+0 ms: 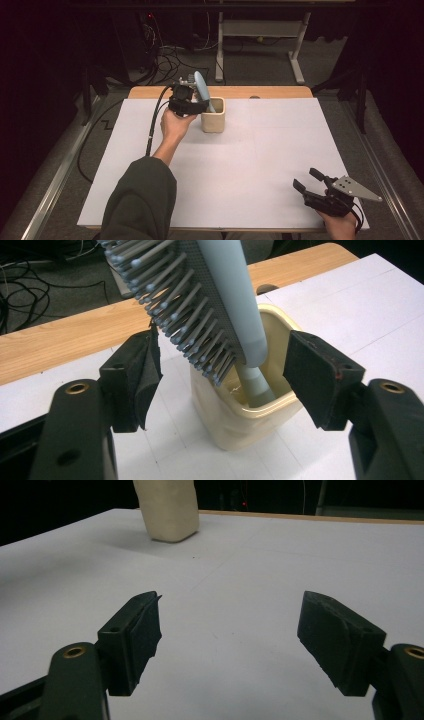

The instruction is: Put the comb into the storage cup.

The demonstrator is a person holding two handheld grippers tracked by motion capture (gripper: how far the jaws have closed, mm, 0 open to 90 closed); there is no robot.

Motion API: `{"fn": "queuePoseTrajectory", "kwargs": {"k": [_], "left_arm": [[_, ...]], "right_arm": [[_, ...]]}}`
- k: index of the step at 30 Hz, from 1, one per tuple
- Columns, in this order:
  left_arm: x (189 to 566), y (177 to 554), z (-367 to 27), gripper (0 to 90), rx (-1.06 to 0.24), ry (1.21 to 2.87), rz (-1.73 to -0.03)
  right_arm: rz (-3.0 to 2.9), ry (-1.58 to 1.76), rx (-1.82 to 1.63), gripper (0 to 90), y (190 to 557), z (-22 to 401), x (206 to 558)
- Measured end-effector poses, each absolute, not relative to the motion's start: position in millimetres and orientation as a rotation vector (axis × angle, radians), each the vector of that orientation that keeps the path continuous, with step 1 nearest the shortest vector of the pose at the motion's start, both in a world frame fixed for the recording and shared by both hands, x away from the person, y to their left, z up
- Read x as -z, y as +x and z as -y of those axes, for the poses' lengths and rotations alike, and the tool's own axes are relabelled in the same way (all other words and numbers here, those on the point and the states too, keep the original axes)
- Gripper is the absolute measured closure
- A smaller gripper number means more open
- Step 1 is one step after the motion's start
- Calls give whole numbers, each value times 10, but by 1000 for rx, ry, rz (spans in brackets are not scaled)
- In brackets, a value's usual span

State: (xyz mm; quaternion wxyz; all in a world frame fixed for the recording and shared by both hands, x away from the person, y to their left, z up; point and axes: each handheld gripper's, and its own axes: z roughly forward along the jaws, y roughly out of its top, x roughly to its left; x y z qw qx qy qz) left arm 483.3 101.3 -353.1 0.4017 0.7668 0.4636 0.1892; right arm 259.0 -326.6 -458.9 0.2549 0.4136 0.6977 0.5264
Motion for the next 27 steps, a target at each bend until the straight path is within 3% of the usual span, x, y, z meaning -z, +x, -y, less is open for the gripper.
{"fn": "queuePoseTrajectory", "kwargs": {"k": [27], "left_arm": [[3487,4734,-1159,337,-463,1885,-1166]], "right_arm": [[-1896,1131,-1424,261,2602,3265,4594]]}}
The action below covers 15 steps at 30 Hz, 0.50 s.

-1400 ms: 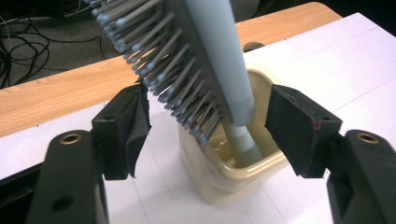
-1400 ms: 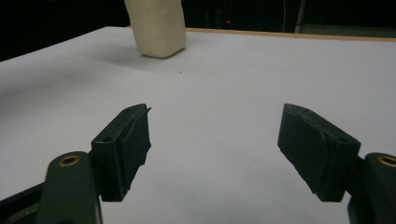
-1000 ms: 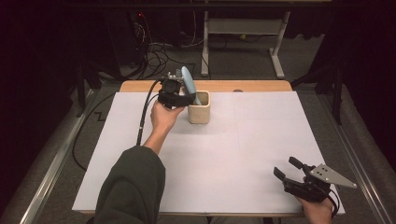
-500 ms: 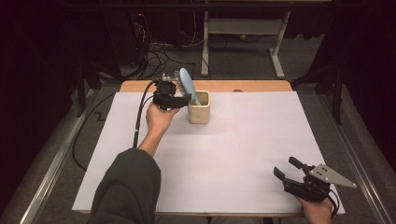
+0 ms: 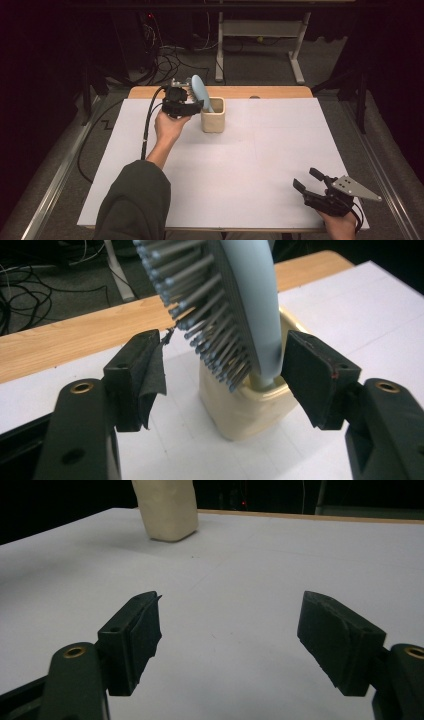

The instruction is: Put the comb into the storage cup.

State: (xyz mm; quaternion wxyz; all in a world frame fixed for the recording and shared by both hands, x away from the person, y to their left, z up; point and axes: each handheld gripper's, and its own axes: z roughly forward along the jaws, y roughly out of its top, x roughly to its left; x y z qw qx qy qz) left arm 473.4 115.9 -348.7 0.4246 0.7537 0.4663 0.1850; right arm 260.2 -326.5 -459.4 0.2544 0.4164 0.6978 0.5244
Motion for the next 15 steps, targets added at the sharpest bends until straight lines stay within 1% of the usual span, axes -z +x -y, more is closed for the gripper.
{"fn": "queuePoseTrajectory", "kwargs": {"k": [7,15], "left_arm": [[3415,4639,-1183,340,-479,1890,-1145],[3424,4575,-1290,341,-494,1888,-1148]], "right_arm": [[-1905,1119,-1414,261,2611,3248,4592],[-1914,1117,-1407,261,2634,3238,4596]]}}
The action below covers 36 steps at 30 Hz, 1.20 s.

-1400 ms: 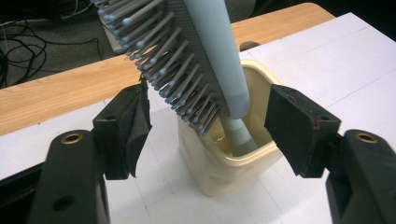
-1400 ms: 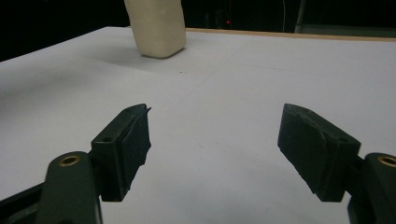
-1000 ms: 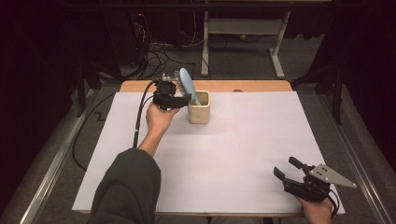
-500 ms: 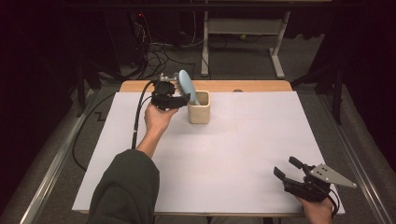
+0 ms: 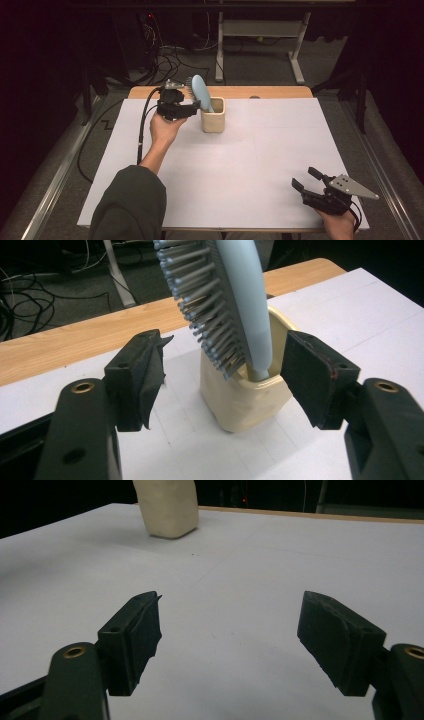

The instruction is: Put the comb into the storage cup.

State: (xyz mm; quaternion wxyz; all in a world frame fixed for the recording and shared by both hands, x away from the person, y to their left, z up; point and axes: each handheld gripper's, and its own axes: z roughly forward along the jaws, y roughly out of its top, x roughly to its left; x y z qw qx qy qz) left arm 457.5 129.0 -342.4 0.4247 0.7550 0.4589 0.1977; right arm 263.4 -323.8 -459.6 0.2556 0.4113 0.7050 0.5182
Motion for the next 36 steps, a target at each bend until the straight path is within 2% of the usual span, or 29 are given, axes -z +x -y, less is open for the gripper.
{"fn": "queuePoseTrajectory", "kwargs": {"k": [36], "left_arm": [[3415,4280,-1732,353,-515,1844,-1158]], "right_arm": [[-1889,1132,-1419,261,2622,3279,4594]]}}
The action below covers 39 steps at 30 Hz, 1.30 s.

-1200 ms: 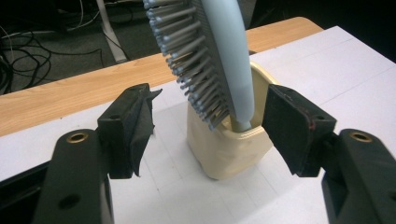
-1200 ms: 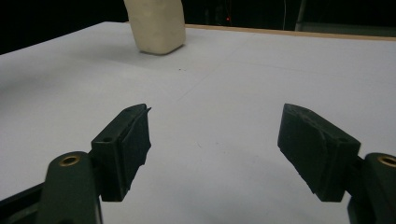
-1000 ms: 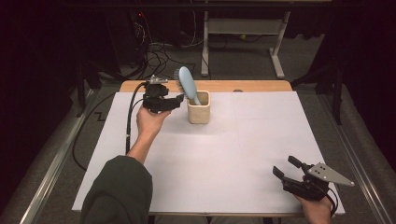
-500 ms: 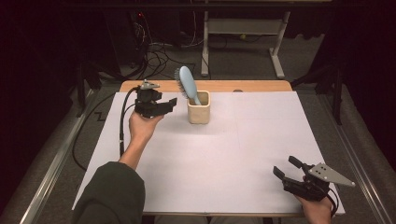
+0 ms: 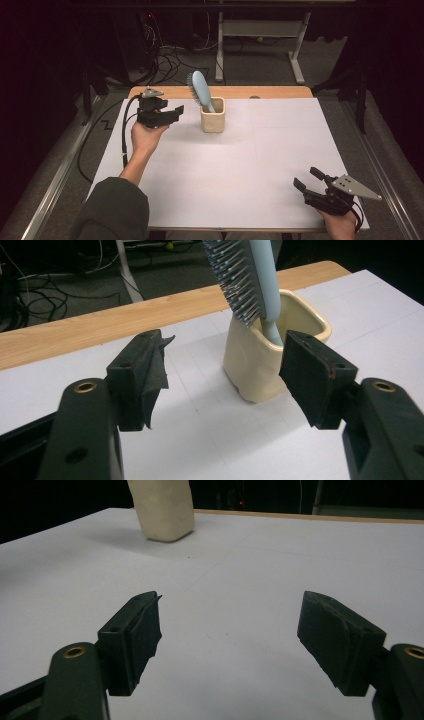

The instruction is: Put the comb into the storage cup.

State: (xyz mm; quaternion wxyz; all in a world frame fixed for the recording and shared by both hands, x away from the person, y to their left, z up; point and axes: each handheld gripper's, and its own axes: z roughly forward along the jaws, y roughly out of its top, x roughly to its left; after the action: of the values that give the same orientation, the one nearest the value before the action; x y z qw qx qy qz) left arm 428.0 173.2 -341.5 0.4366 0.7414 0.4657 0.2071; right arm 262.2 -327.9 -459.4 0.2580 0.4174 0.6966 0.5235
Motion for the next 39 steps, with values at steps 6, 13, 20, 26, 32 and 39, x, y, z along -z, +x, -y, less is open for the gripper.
{"fn": "queuePoseTrajectory", "kwargs": {"k": [6,13,20,26,32,39], "left_arm": [[3460,4224,-1746,356,-515,1843,-1160],[3480,4144,-1778,358,-514,1845,-1153],[3458,4090,-1850,360,-517,1839,-1151],[3443,4032,-1913,360,-530,1843,-1149],[3469,3998,-1980,362,-532,1830,-1161],[3486,3971,-2000,363,-528,1824,-1164]], "right_arm": [[-1890,1125,-1420,261,2609,3276,4585],[-1895,1122,-1421,261,2603,3271,4588],[-1890,1132,-1422,261,2612,3278,4593],[-1889,1136,-1421,261,2607,3281,4592],[-1887,1130,-1420,261,2604,3280,4587],[-1884,1132,-1421,261,2599,3285,4584]]}}
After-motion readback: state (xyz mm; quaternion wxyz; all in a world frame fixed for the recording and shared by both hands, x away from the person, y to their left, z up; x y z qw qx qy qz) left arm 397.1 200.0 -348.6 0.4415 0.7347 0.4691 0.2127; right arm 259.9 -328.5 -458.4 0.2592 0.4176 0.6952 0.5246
